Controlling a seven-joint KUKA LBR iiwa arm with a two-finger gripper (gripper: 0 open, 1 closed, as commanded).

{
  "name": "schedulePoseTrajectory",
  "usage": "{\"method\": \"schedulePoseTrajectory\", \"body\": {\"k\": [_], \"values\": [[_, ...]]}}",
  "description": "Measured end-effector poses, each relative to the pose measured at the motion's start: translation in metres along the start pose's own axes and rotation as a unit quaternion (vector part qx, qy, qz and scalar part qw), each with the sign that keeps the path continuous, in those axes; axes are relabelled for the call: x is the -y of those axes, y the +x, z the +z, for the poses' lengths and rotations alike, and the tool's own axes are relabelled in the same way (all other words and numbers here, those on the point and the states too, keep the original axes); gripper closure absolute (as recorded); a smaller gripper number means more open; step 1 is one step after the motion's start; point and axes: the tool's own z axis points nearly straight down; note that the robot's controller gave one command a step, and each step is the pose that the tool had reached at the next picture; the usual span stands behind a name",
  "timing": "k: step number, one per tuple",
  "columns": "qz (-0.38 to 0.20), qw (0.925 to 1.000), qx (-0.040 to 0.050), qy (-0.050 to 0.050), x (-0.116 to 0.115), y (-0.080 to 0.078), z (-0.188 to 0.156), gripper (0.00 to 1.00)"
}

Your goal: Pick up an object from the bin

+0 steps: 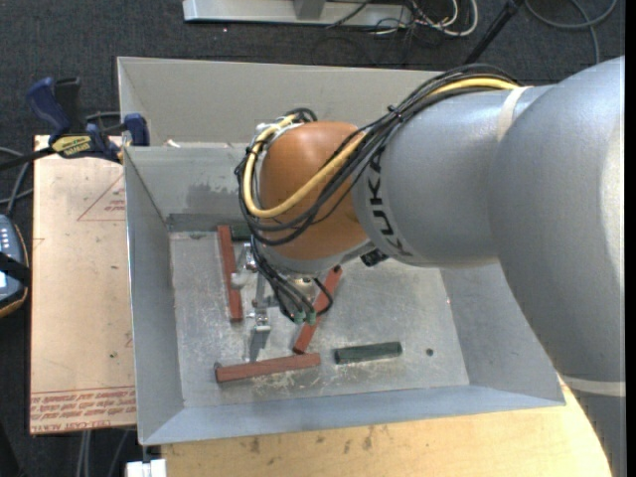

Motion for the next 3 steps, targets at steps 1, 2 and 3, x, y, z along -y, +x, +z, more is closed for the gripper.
{"method": "schedulePoseTrajectory", "body": {"k": [1, 2, 3], "values": [[-0.018, 0.9998, 0.0000, 0.000, -0.007, 0.004, 0.028, 0.00], [-0.040, 0.9991, -0.0109, -0.005, 0.006, 0.023, 0.064, 1.00], [-0.041, 0.9991, -0.0109, -0.005, 0.006, 0.023, 0.064, 1.00]]}}
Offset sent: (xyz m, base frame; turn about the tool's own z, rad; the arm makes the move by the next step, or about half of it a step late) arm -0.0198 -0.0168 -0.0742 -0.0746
